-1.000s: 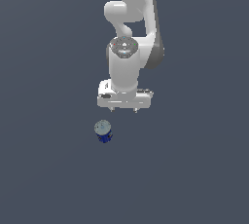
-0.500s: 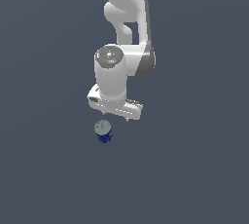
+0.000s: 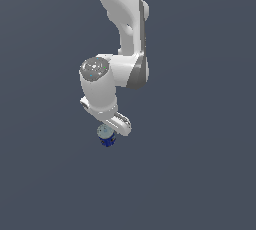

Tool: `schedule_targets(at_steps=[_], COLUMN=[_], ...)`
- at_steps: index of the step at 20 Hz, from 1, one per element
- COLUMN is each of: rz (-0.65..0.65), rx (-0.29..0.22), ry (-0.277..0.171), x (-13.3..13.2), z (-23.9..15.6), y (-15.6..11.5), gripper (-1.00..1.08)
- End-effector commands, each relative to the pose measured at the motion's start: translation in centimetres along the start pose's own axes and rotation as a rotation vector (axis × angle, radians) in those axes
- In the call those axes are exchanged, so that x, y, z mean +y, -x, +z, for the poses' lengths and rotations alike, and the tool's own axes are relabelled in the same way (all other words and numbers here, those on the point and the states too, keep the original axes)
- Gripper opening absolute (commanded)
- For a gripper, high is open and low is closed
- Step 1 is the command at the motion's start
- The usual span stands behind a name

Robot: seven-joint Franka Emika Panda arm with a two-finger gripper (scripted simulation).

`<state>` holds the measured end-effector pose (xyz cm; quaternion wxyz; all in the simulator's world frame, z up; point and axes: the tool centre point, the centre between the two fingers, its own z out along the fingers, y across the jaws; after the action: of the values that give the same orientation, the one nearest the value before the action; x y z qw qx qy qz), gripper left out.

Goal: Pick up the object and move it to a goal position.

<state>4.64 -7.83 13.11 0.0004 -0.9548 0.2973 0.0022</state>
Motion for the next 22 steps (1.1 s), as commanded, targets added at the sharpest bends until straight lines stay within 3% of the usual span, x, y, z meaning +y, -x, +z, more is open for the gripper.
schedule_targets(at_steps=[1, 14, 22], rz=[0.052, 0.122, 0.126], rx=[0.002, 0.004, 0.004], ry=[-0.001, -0.001, -0.001], x=[0.4, 1.0, 1.1], z=[0.3, 1.0, 4.8], y=[-0.7, -1.6, -1.5], gripper=[1.00, 1.00, 1.00])
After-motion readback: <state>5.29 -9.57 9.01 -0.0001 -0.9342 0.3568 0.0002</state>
